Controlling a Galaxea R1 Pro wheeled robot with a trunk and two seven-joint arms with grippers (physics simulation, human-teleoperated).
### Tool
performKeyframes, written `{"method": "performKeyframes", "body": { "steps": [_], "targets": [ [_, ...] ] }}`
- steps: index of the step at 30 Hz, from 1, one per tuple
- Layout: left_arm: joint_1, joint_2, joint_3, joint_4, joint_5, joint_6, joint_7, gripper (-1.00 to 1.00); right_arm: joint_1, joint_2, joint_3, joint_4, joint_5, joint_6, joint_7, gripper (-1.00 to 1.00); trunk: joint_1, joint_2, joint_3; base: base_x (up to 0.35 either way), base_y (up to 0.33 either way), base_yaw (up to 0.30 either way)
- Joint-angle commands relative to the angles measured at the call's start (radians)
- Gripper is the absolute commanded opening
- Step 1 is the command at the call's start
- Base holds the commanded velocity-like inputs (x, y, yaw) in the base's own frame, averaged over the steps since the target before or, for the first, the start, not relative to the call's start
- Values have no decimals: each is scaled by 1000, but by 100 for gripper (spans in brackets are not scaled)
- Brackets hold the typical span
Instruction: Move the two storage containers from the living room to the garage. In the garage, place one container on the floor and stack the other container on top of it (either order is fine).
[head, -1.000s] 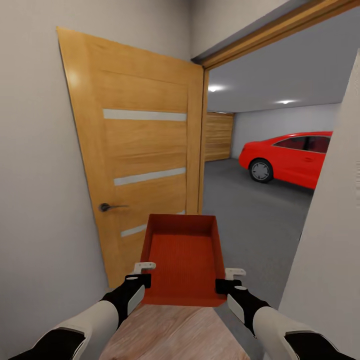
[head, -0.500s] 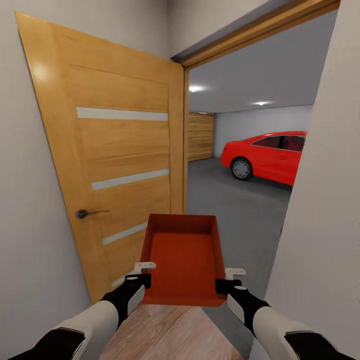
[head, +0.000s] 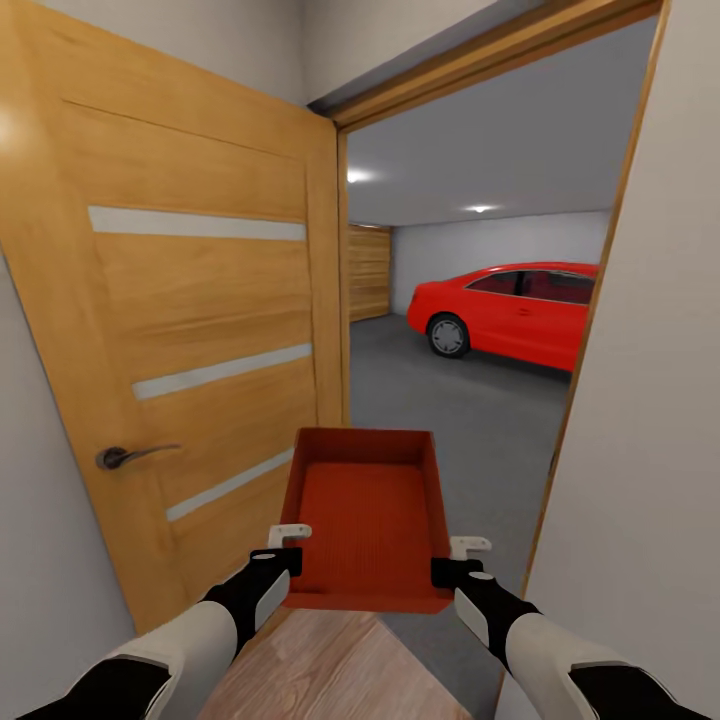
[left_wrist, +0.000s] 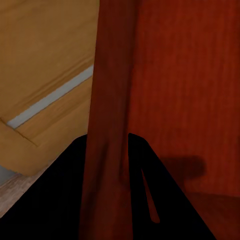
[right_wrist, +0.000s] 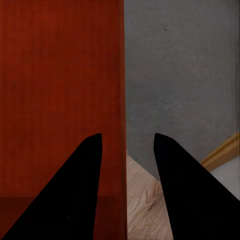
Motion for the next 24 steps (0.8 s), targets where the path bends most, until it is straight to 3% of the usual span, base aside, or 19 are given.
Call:
{"method": "performKeyframes", "body": {
  "steps": [1, 24],
  "targets": [
    [0, 3, 7, -6, -21, 1, 18, -100, 0, 0, 3, 3, -17, 0, -4, -100, 1, -1, 0, 199, 172, -238],
    [0, 3, 7, -7, -21, 1, 18, -100, 0, 0, 3, 3, -17, 0, -4, -100, 1, -1, 8, 198, 172, -238]
  ]
}}
